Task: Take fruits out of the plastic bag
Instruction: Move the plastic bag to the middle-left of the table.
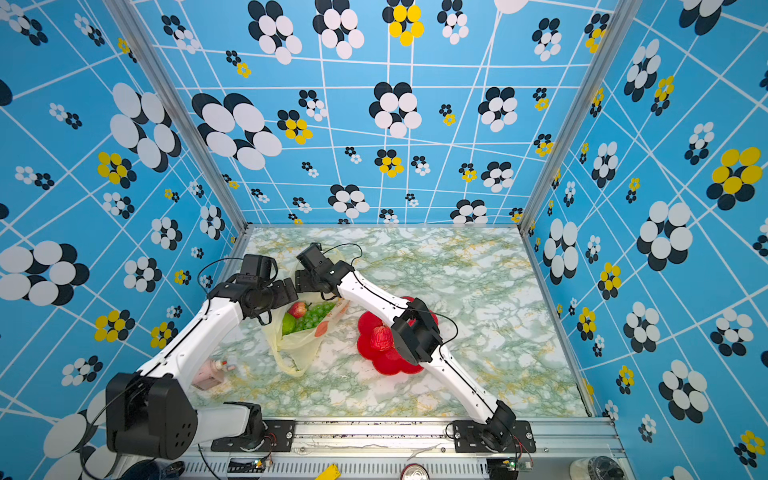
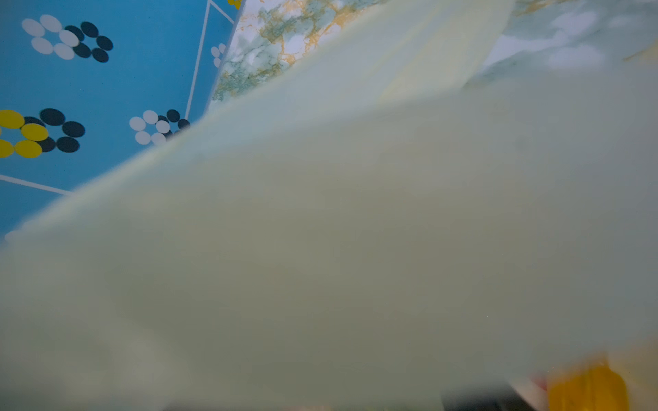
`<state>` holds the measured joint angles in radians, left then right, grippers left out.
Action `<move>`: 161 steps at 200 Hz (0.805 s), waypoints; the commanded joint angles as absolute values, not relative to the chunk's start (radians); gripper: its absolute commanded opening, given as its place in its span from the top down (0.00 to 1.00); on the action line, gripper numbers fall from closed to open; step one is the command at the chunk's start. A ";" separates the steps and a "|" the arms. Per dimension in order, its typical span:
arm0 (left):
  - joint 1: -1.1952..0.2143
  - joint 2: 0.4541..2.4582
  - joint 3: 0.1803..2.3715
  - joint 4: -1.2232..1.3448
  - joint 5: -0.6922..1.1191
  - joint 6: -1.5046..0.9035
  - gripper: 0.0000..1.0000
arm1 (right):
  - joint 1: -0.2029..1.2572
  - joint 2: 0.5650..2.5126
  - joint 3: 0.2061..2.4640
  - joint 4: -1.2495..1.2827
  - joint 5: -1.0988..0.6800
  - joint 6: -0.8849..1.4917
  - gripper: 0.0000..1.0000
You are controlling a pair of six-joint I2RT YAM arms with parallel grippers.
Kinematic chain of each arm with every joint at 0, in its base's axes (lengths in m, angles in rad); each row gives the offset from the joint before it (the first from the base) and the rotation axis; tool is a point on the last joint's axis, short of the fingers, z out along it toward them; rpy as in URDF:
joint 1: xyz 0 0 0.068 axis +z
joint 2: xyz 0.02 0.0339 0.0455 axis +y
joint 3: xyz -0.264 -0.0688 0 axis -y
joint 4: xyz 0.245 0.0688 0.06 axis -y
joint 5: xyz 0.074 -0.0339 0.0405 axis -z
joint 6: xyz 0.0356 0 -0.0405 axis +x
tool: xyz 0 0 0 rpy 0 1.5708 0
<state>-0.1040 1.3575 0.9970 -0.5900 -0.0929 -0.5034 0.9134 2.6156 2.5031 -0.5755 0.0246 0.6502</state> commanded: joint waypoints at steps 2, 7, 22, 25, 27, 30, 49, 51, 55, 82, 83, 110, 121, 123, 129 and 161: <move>-0.097 1.430 1.032 -0.543 -0.092 -0.497 0.08 | 0.910 2.561 2.481 -0.560 0.059 0.653 0.23; -0.094 1.443 1.036 -0.536 -0.106 -0.504 0.11 | 0.909 2.562 2.477 -0.558 0.063 0.653 0.23; -0.085 1.465 1.031 -0.490 -0.091 -0.511 0.28 | 0.908 2.563 2.461 -0.546 0.069 0.656 0.23; -0.084 1.464 1.028 -0.479 -0.084 -0.511 0.32 | 0.907 2.563 2.458 -0.541 0.067 0.657 0.23; -0.083 1.464 1.026 -0.475 -0.081 -0.513 0.35 | 0.907 2.563 2.455 -0.539 0.067 0.658 0.22; -0.083 1.461 1.023 -0.469 -0.079 -0.516 0.40 | 0.907 2.565 2.451 -0.534 0.066 0.658 0.22; -0.084 1.427 0.992 -0.422 -0.047 -0.530 0.69 | 0.907 2.575 2.442 -0.503 0.049 0.669 0.22; -0.083 1.420 0.988 -0.420 -0.044 -0.532 0.71 | 0.908 2.577 2.442 -0.500 0.047 0.671 0.22; -0.082 1.409 0.979 -0.412 -0.040 -0.534 0.76 | 0.908 2.581 2.444 -0.497 0.043 0.674 0.22; -0.084 1.327 0.909 -0.372 0.008 -0.542 0.98 | 0.910 2.604 2.457 -0.473 0.032 0.685 0.22; -0.084 1.324 0.905 -0.371 0.011 -0.542 0.99 | 0.909 2.605 2.456 -0.474 0.032 0.685 0.22; -0.094 1.244 0.840 -0.365 0.077 -0.570 1.00 | 0.913 2.632 2.478 -0.454 0.031 0.690 0.21; -0.106 1.206 0.816 -0.376 0.081 -0.582 1.00 | 0.915 2.648 2.496 -0.461 0.033 0.692 0.21; -0.109 1.200 0.813 -0.379 0.081 -0.583 1.00 | 0.915 2.652 2.500 -0.460 0.032 0.693 0.21; -0.118 1.179 0.804 -0.389 0.080 -0.589 1.00 | 0.918 2.659 2.508 -0.464 0.031 0.693 0.21; -0.140 1.098 0.762 -0.423 0.081 -0.618 1.00 | 0.931 2.698 2.538 -0.469 0.062 0.697 0.19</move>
<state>-0.1272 1.1511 0.7925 -0.3893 0.0578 -0.5838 0.9161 2.6457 2.4992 -0.4648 0.0402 0.6804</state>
